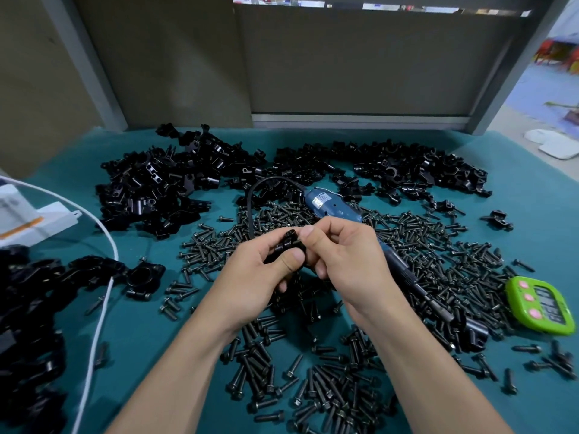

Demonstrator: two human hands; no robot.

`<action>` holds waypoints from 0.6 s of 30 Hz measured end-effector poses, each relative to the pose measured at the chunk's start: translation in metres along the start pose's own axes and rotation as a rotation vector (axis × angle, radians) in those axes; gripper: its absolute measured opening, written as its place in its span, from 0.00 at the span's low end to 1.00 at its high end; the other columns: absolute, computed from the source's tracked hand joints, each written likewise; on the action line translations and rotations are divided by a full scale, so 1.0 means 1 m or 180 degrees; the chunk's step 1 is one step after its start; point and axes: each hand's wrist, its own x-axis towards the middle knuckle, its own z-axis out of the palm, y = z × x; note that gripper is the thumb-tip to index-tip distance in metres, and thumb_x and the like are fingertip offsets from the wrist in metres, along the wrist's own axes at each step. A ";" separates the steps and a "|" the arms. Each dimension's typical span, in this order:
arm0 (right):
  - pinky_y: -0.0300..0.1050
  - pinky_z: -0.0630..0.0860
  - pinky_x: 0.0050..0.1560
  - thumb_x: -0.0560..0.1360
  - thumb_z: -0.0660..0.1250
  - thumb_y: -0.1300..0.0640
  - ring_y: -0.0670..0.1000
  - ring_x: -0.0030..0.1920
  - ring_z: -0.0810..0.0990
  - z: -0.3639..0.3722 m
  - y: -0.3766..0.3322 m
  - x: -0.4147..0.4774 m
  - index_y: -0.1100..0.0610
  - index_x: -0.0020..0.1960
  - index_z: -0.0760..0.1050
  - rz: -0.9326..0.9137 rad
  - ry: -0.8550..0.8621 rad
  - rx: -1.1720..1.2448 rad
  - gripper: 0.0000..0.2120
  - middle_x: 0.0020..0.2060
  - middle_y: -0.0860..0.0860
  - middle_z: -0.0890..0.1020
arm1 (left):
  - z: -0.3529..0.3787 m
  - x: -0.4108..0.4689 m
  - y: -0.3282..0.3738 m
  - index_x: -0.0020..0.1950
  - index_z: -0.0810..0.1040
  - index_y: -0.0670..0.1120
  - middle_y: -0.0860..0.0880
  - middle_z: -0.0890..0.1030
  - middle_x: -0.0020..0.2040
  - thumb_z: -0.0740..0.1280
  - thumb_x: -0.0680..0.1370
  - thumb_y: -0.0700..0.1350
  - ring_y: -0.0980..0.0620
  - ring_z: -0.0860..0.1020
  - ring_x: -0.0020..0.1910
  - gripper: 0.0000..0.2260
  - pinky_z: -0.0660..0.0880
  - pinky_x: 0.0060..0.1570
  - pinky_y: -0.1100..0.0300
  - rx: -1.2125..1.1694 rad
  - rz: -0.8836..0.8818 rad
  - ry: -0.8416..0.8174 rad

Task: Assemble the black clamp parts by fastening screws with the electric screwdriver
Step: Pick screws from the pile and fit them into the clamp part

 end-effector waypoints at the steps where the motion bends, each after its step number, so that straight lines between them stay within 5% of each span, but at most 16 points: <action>1: 0.39 0.70 0.30 0.79 0.72 0.56 0.47 0.26 0.70 -0.001 0.000 0.000 0.54 0.35 0.79 0.0006 0.0007 0.0014 0.14 0.27 0.49 0.78 | 0.000 0.000 0.000 0.66 0.82 0.58 0.46 0.84 0.48 0.68 0.82 0.51 0.50 0.76 0.41 0.13 0.74 0.42 0.55 -0.0050 0.0006 -0.0039; 5: 0.38 0.69 0.30 0.80 0.72 0.56 0.46 0.26 0.70 -0.003 -0.001 0.001 0.53 0.36 0.80 0.0026 -0.0091 0.0074 0.14 0.27 0.49 0.78 | 0.001 0.000 0.000 0.64 0.83 0.59 0.56 0.83 0.45 0.63 0.86 0.43 0.60 0.75 0.38 0.14 0.74 0.38 0.67 -0.0262 -0.0021 -0.0094; 10: 0.38 0.68 0.30 0.79 0.72 0.60 0.46 0.27 0.69 -0.005 -0.003 0.000 0.52 0.38 0.82 -0.0019 -0.0334 0.0144 0.11 0.28 0.49 0.77 | 0.000 0.000 0.002 0.64 0.83 0.52 0.51 0.84 0.47 0.68 0.78 0.50 0.56 0.76 0.42 0.15 0.75 0.39 0.63 -0.0379 0.0020 -0.0059; 18: 0.37 0.70 0.28 0.75 0.76 0.62 0.46 0.25 0.72 -0.006 -0.001 0.000 0.57 0.40 0.82 -0.0064 -0.0086 0.0126 0.06 0.27 0.51 0.80 | 0.002 0.000 -0.002 0.62 0.84 0.55 0.50 0.85 0.45 0.67 0.84 0.43 0.51 0.74 0.38 0.11 0.73 0.40 0.57 -0.0103 0.0084 0.0107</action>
